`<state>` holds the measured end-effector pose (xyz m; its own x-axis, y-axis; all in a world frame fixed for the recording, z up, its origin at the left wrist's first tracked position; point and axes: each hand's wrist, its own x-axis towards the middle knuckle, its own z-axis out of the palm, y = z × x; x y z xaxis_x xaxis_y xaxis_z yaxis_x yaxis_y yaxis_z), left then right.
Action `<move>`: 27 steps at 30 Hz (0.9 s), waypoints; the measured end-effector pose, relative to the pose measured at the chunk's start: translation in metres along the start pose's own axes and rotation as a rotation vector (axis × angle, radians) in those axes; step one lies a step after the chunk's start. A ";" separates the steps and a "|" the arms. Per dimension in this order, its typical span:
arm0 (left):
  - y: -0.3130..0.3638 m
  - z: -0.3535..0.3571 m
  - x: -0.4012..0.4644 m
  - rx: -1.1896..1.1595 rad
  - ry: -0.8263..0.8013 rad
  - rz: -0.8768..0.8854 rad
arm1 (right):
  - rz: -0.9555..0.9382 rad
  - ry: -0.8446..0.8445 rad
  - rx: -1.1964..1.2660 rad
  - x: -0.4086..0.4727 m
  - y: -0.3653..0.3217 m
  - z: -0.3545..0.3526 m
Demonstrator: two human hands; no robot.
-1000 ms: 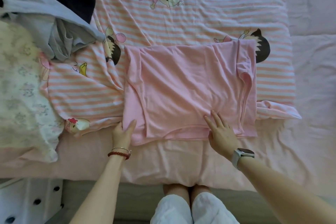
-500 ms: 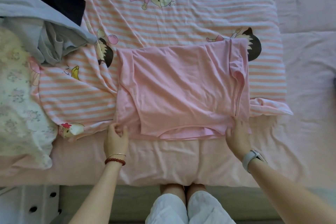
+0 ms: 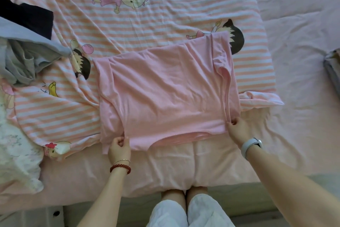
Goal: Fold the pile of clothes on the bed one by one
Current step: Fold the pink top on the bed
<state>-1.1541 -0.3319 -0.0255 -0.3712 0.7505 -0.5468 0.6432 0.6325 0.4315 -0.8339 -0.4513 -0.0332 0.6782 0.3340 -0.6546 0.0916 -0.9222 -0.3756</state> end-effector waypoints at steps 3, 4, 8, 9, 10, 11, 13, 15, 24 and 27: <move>0.010 -0.004 0.004 0.039 0.071 0.057 | -0.017 0.100 -0.024 0.000 -0.001 -0.007; 0.018 -0.006 0.005 0.029 0.107 0.102 | -0.074 0.151 -0.030 0.001 -0.006 -0.009; 0.071 -0.012 0.018 0.017 0.241 0.368 | -0.291 0.302 0.006 0.013 -0.056 -0.021; 0.088 -0.013 0.024 0.038 0.254 0.422 | -0.321 0.327 0.014 0.019 -0.071 -0.023; 0.104 -0.013 0.031 0.066 0.258 0.456 | -0.369 0.354 0.015 0.027 -0.087 -0.025; 0.120 -0.013 0.038 0.095 0.257 0.472 | -0.405 0.368 0.014 0.035 -0.103 -0.028; 0.147 -0.014 0.056 0.134 0.262 0.463 | -0.467 0.396 0.003 0.053 -0.134 -0.032; 0.169 -0.017 0.075 0.129 0.281 0.420 | -0.509 0.424 -0.025 0.070 -0.164 -0.037; 0.196 -0.027 0.124 0.033 0.241 0.270 | -0.353 0.280 -0.260 0.125 -0.226 -0.042; 0.193 -0.028 0.132 0.002 0.248 0.292 | -0.338 0.295 -0.283 0.125 -0.228 -0.043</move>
<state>-1.0976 -0.1052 0.0056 -0.3228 0.9228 -0.2103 0.7471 0.3849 0.5420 -0.7387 -0.2074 -0.0017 0.7497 0.5899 -0.2999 0.5059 -0.8030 -0.3149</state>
